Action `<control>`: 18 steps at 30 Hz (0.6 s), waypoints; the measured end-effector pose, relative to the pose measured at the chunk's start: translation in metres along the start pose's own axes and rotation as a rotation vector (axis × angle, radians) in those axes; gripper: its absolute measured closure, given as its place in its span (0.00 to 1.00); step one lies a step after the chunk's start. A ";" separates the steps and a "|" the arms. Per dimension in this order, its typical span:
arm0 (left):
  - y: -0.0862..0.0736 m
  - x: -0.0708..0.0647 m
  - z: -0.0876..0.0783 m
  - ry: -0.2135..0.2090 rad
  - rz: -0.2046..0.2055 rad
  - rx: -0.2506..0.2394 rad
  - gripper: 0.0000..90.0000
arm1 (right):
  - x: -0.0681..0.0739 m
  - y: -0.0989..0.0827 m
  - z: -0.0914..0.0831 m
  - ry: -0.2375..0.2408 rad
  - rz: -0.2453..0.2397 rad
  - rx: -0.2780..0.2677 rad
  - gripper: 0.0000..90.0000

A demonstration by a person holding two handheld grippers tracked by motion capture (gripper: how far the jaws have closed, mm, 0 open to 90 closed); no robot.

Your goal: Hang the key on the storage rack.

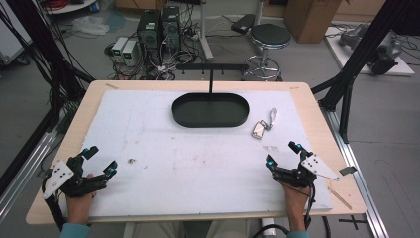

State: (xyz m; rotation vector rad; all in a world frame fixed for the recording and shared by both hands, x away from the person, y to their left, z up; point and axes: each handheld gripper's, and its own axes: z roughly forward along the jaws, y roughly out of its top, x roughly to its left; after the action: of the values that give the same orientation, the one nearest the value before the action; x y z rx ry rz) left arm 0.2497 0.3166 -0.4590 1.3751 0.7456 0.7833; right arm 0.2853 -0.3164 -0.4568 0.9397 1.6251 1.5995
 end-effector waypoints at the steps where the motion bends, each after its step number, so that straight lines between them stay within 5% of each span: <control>1: 0.000 0.000 0.000 0.001 0.000 0.006 0.16 | 0.000 0.000 0.000 0.000 0.000 -0.001 0.04; 18: 0.000 0.000 0.000 0.001 0.002 0.001 0.16 | -0.001 0.000 0.001 0.003 0.001 0.008 0.04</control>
State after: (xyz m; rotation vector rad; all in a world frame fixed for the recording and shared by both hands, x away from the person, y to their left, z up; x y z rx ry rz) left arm 0.2496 0.3165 -0.4589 1.3767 0.7453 0.7854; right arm 0.2866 -0.3167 -0.4563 0.9429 1.6348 1.5972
